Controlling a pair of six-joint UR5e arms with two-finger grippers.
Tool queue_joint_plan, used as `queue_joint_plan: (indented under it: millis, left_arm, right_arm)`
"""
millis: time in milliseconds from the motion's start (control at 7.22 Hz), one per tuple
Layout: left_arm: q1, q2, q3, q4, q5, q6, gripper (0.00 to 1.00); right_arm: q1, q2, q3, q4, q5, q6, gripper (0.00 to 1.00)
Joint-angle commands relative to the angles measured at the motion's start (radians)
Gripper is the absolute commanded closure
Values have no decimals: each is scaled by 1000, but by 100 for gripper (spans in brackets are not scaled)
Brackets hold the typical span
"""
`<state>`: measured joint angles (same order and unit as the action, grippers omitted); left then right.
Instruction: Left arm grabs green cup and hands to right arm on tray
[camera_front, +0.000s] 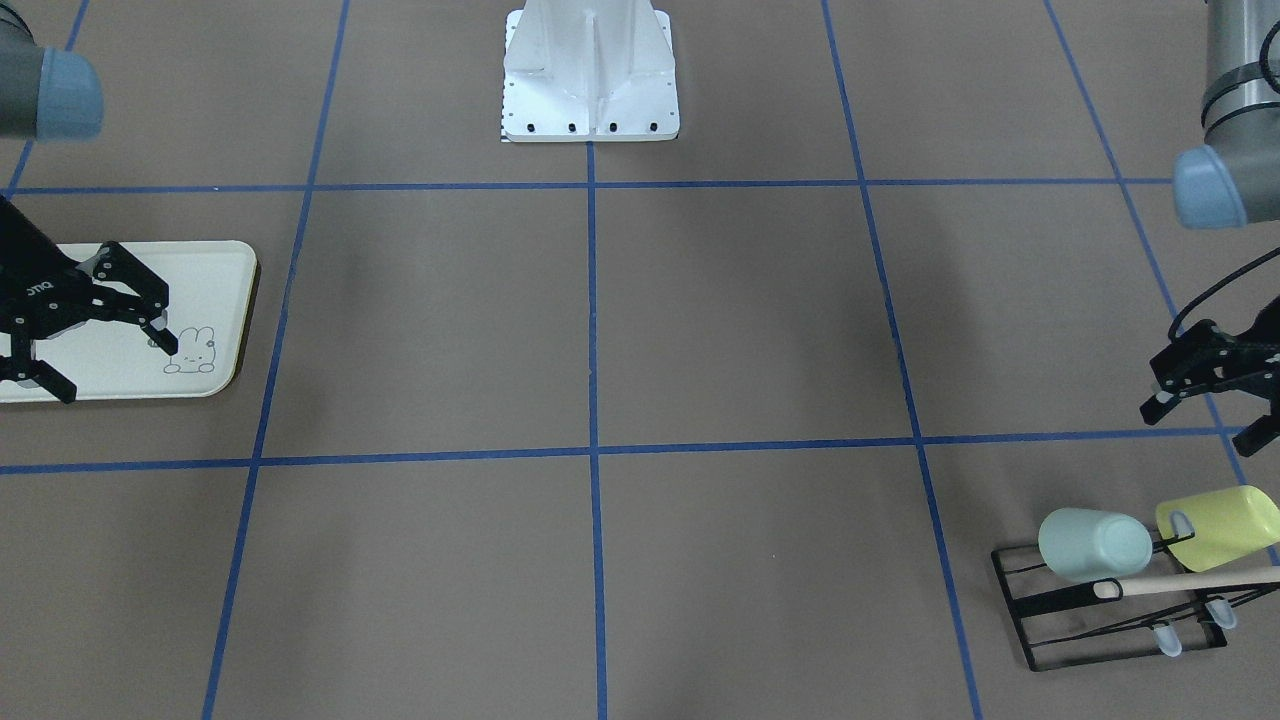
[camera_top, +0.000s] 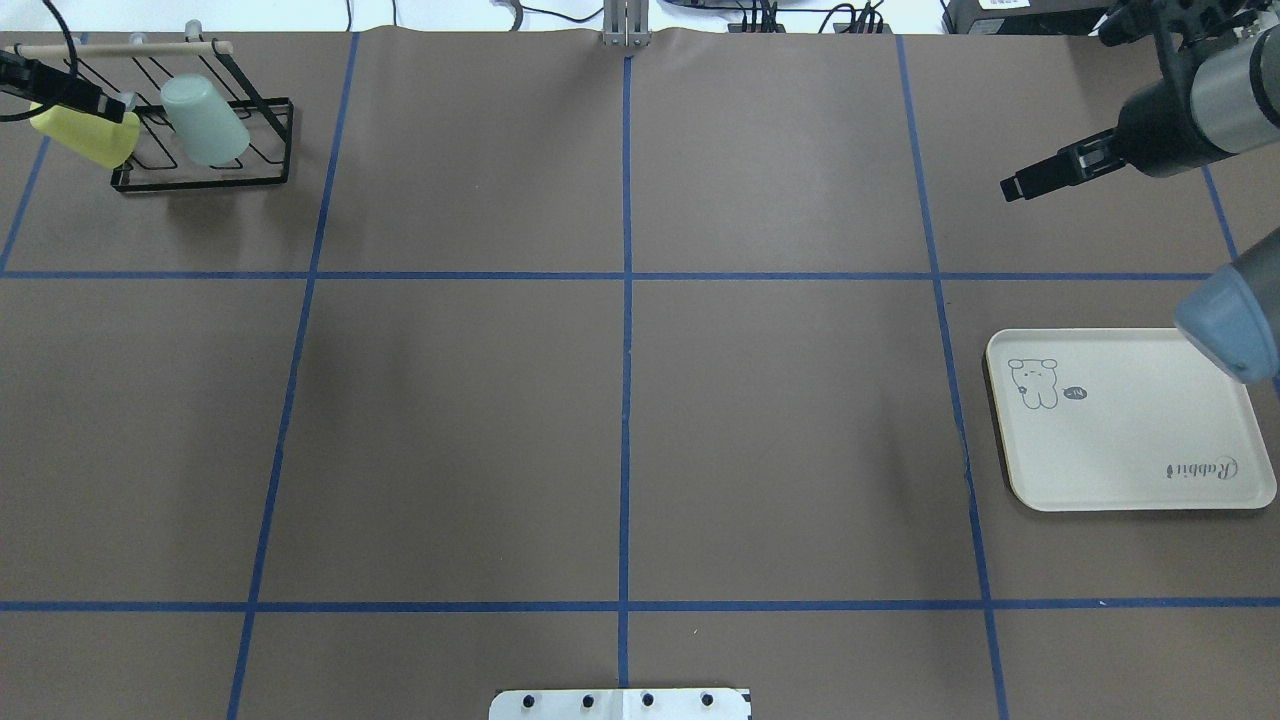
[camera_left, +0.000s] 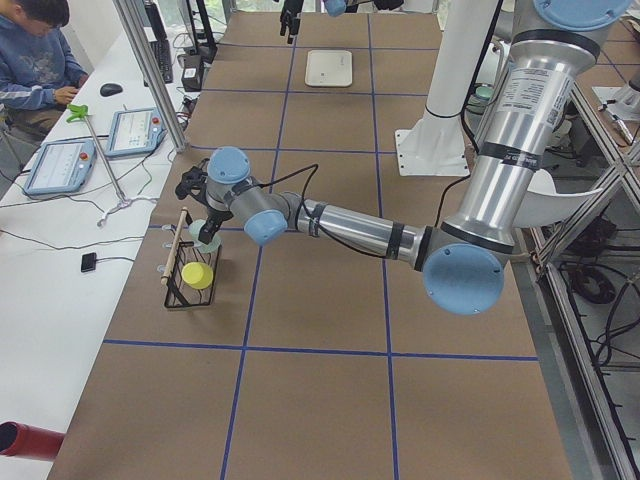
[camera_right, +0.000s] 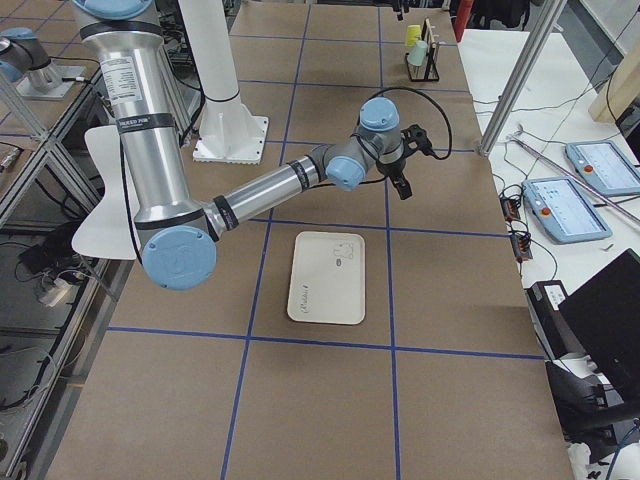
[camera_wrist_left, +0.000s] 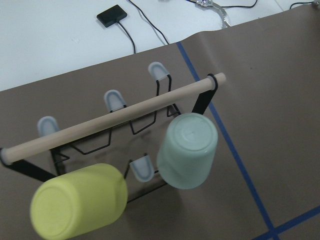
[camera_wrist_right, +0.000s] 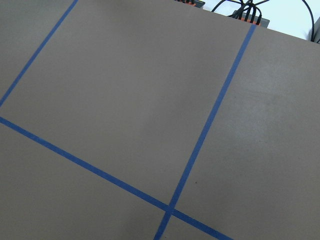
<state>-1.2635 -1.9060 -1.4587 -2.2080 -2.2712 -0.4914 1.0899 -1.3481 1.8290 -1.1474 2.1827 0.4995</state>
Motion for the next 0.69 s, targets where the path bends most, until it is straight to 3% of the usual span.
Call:
queue_joint_plan:
  millis: [0, 277, 554]
  left_arm:
    - [76, -127, 131, 2, 128, -78, 0]
    - [84, -201, 256, 1, 139, -65, 0]
    - [101, -209, 277, 1, 179, -62, 0]
  right_arm:
    - [-30, 9, -1, 0, -37, 14, 0]
    - [-36, 10, -1, 0, -41, 14, 0]
    - [-38, 10, -1, 2, -41, 14, 0]
